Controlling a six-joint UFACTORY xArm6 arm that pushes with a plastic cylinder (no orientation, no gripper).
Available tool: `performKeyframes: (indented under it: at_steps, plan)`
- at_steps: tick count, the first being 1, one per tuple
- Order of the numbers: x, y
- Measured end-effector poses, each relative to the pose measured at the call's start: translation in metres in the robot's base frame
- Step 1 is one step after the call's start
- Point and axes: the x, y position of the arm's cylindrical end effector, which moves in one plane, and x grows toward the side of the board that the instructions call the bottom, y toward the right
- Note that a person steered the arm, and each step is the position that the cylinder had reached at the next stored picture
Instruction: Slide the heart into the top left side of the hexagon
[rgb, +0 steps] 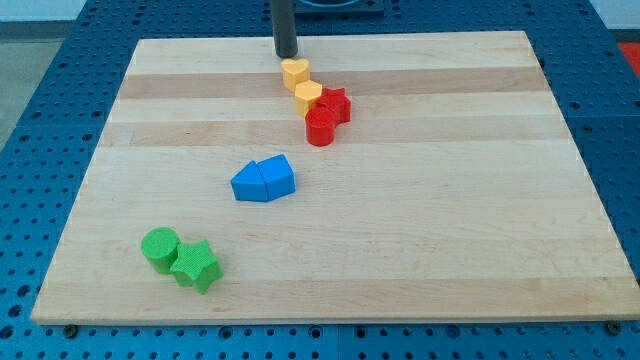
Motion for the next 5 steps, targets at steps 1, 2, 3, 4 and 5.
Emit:
performKeyframes:
  at_steps: [1, 2, 3, 4, 5]
  plan:
    - [0.024, 0.0]
    - [0.024, 0.0]
    - [0.035, 0.0]
    - [0.036, 0.0]
    - [0.028, 0.003]
